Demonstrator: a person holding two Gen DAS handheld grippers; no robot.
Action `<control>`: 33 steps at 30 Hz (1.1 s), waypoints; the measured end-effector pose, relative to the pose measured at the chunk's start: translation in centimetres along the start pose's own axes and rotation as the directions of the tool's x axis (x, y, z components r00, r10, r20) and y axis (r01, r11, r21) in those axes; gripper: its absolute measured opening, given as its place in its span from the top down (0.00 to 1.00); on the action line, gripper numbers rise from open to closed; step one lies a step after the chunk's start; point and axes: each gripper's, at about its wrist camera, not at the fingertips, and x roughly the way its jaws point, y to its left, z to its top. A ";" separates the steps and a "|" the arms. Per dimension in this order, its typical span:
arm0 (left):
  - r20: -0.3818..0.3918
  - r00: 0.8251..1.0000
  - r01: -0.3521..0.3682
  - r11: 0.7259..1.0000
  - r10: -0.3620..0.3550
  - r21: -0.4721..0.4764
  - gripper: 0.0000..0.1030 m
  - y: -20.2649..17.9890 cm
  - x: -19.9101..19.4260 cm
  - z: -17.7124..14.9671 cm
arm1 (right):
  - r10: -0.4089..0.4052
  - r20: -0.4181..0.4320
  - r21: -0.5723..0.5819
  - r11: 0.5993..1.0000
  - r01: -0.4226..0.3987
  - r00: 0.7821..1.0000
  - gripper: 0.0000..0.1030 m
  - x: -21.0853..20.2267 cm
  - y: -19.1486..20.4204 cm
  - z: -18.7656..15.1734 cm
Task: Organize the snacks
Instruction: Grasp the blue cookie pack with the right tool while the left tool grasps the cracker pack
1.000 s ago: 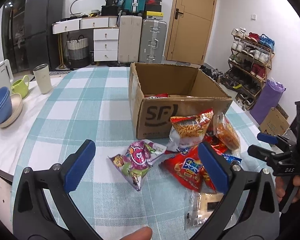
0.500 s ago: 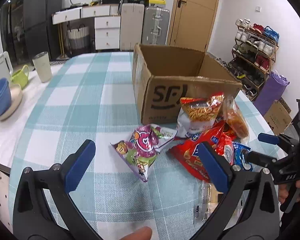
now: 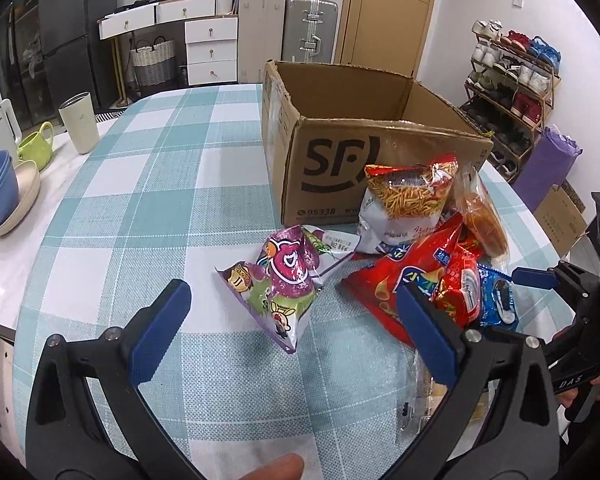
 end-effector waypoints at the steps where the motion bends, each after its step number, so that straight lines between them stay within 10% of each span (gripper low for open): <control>1: -0.001 1.000 0.000 1.000 0.000 0.001 0.01 0.0 0.1 0.0 | 0.002 -0.002 0.000 1.000 -0.002 1.000 0.01 0.1 0.0 0.0; 33: -0.019 1.000 0.002 0.999 -0.001 0.033 0.01 -0.7 0.3 -0.5 | 0.006 0.084 -0.124 0.992 0.005 0.996 0.47 -2.2 1.2 -0.5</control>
